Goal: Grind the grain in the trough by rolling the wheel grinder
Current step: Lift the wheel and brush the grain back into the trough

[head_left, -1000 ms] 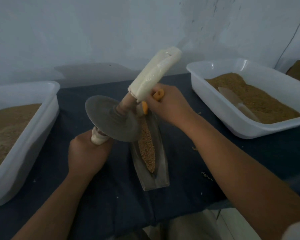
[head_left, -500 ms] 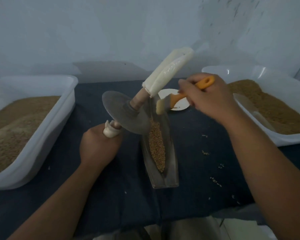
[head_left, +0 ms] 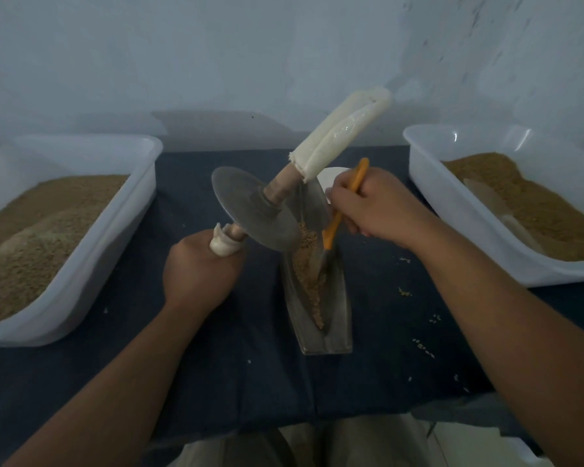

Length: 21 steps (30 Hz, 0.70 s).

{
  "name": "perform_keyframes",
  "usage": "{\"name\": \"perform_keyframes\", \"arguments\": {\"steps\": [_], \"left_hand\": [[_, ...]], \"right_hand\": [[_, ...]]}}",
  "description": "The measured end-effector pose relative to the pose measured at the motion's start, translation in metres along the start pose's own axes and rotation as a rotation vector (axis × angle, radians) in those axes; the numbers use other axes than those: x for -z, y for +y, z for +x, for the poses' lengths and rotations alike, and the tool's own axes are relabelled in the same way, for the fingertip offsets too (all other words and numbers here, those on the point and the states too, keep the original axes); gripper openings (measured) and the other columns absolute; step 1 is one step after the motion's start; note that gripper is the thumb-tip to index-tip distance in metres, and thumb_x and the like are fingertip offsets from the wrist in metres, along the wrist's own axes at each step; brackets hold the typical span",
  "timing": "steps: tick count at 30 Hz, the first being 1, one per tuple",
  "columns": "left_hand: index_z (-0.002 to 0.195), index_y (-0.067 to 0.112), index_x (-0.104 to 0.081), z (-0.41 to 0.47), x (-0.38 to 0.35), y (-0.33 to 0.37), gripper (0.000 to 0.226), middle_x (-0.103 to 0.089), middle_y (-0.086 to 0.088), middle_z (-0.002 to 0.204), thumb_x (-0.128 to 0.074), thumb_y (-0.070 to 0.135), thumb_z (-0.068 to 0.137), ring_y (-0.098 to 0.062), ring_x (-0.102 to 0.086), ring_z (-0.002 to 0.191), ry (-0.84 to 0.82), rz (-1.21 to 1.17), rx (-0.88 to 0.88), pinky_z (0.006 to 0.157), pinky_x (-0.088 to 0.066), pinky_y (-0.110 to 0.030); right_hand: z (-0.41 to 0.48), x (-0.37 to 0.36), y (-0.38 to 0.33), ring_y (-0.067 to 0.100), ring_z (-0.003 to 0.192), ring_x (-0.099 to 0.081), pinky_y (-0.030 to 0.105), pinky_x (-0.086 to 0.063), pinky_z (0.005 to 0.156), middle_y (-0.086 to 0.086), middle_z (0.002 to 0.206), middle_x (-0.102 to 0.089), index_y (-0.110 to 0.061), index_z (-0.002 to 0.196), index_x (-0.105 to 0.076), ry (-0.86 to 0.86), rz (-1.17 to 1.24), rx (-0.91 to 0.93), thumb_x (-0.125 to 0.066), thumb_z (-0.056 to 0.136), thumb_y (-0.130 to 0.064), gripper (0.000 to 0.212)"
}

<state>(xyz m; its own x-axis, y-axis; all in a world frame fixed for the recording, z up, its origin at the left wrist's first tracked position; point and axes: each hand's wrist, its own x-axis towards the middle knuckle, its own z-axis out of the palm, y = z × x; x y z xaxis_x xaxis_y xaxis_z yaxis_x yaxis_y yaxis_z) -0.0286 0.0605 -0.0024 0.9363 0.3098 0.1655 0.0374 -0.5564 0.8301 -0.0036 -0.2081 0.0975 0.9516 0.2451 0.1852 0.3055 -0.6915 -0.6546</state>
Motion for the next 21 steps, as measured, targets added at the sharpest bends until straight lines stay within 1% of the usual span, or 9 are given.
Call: {"name": "perform_keyframes", "arguments": {"steps": [2, 4, 7, 10, 12, 14, 17, 19, 21], "left_hand": [[0.072, 0.032, -0.066, 0.001, -0.001, -0.002, 0.016, -0.067, 0.009, 0.063, -0.069, 0.047, 0.075, -0.016, -0.068, 0.064, 0.008, -0.005, -0.011, 0.063, -0.059, -0.046], [0.072, 0.033, -0.065, 0.001, -0.002, -0.003, 0.015, -0.066, 0.01, 0.063, -0.068, 0.047, 0.075, -0.015, -0.067, 0.064, 0.015, -0.001, -0.024, 0.061, -0.056, -0.042], [0.073, 0.035, -0.064, 0.002, -0.003, -0.003, 0.013, -0.066, 0.014, 0.064, -0.065, 0.048, 0.075, -0.013, -0.066, 0.062, 0.016, 0.017, -0.042, 0.06, -0.053, -0.037], [0.072, 0.034, -0.064, 0.002, -0.003, -0.003, 0.012, -0.065, 0.013, 0.062, -0.067, 0.046, 0.076, -0.012, -0.064, 0.06, 0.009, 0.012, -0.053, 0.059, -0.054, -0.039], [0.073, 0.036, -0.065, 0.002, -0.003, -0.003, 0.01, -0.065, 0.014, 0.064, -0.067, 0.045, 0.076, -0.012, -0.065, 0.061, 0.006, 0.022, -0.052, 0.06, -0.055, -0.04], [0.075, 0.037, -0.065, 0.002, -0.003, -0.004, 0.008, -0.066, 0.016, 0.065, -0.067, 0.044, 0.076, -0.012, -0.065, 0.061, 0.007, 0.036, -0.057, 0.06, -0.056, -0.04], [0.075, 0.038, -0.064, 0.003, -0.004, -0.004, 0.008, -0.066, 0.017, 0.066, -0.066, 0.046, 0.074, -0.013, -0.064, 0.062, 0.001, 0.045, -0.061, 0.06, -0.053, -0.037], [0.075, 0.038, -0.064, 0.003, -0.005, -0.003, 0.008, -0.065, 0.017, 0.066, -0.067, 0.046, 0.075, -0.013, -0.064, 0.062, -0.004, 0.057, -0.064, 0.058, -0.051, -0.034], [0.076, 0.039, -0.064, 0.003, -0.005, -0.003, 0.007, -0.065, 0.018, 0.067, -0.069, 0.044, 0.078, -0.012, -0.063, 0.061, -0.002, 0.067, -0.064, 0.057, -0.048, -0.033]], "right_hand": [[0.002, 0.007, -0.001, 0.014, 0.044, -0.052, 0.021, -0.043, 0.042, 0.002, 0.051, -0.059, -0.019, 0.07, -0.066, 0.028, 0.15, -0.021, -0.053, 0.101, -0.034, 0.037], [0.0, 0.012, -0.002, 0.013, 0.041, -0.044, 0.022, -0.037, 0.039, 0.003, 0.049, -0.053, -0.021, 0.066, -0.068, -0.084, 0.272, -0.067, -0.054, 0.099, -0.034, 0.038], [-0.006, -0.001, -0.001, 0.011, 0.041, -0.045, 0.02, -0.039, 0.04, 0.002, 0.05, -0.054, -0.028, 0.063, -0.066, -0.259, 0.165, -0.071, -0.053, 0.101, -0.032, 0.041], [-0.001, -0.009, -0.002, 0.01, 0.046, -0.056, 0.018, -0.046, 0.048, 0.003, 0.055, -0.063, -0.026, 0.063, -0.062, -0.125, -0.028, -0.006, -0.052, 0.104, -0.029, 0.042], [0.003, -0.005, -0.003, 0.012, 0.047, -0.056, 0.021, -0.046, 0.048, 0.003, 0.055, -0.062, -0.021, 0.067, -0.063, -0.035, 0.021, -0.016, -0.051, 0.104, -0.03, 0.04], [0.005, 0.002, -0.003, 0.014, 0.043, -0.049, 0.022, -0.041, 0.042, 0.001, 0.05, -0.056, -0.02, 0.067, -0.066, -0.057, 0.156, -0.066, -0.052, 0.102, -0.033, 0.04], [-0.002, -0.002, -0.003, 0.013, 0.04, -0.042, 0.023, -0.035, 0.04, 0.003, 0.048, -0.051, -0.023, 0.064, -0.067, -0.238, 0.25, -0.109, -0.053, 0.101, -0.034, 0.041], [-0.004, -0.011, -0.003, 0.012, 0.04, -0.047, 0.02, -0.039, 0.042, 0.002, 0.049, -0.056, -0.023, 0.065, -0.064, -0.235, 0.105, -0.06, -0.052, 0.104, -0.032, 0.042], [-0.004, -0.015, -0.006, 0.01, 0.043, -0.054, 0.017, -0.044, 0.045, 0.003, 0.053, -0.062, -0.022, 0.067, -0.063, -0.144, -0.043, -0.005, -0.051, 0.105, -0.029, 0.04]]}}
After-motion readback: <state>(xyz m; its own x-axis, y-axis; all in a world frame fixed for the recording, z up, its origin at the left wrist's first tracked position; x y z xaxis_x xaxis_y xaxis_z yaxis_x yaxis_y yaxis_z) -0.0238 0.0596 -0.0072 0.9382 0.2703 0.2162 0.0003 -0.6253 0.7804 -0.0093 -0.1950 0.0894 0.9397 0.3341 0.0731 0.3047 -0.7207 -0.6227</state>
